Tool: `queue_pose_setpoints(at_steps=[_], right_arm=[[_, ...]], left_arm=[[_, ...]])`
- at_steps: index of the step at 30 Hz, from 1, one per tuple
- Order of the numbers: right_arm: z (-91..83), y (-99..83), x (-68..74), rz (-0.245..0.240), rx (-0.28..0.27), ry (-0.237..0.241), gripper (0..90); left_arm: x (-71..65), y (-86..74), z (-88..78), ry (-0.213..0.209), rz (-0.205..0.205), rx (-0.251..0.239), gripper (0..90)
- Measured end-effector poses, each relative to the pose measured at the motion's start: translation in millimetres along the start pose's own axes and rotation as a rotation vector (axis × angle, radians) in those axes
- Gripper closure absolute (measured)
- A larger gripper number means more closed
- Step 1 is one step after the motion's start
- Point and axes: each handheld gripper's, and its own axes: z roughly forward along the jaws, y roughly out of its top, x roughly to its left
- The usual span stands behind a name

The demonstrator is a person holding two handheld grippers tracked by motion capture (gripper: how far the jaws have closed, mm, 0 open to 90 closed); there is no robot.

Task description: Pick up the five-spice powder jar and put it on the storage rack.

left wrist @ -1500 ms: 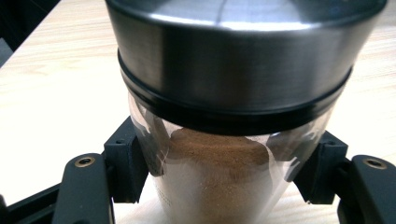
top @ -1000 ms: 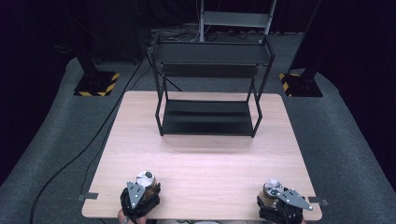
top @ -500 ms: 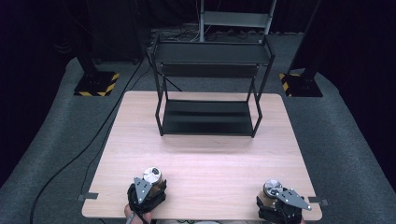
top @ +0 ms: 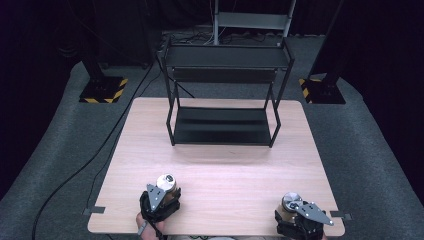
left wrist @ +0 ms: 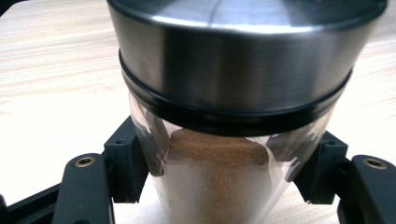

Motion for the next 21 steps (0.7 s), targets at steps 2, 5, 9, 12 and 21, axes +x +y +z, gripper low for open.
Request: queue_pose_setpoints(at_steps=[2,5,9,12,21], right_arm=[[0.0,0.0,0.2,-0.001,0.001,0.000,0.0],[0.2,0.0,0.1,-0.001,0.002,0.001,0.0],[0.2,0.0,0.3,-0.001,0.002,0.000,0.0],[-0.5,-0.3,-0.1,0.000,-0.002,0.000,0.0],[-0.6,-0.6,-0.8,0.000,-0.001,0.001,0.0]], left_arm=[[0.0,2.2,2.3,-0.003,0.003,0.000,31.5],[-0.3,5.9,5.9,-0.008,0.008,-0.003,31.5],[-0.2,10.8,10.2,-0.013,0.009,-0.010,31.5],[0.5,14.5,13.2,-0.017,0.007,-0.019,31.5],[3.7,25.1,26.2,-0.040,-0.007,-0.025,31.5]])
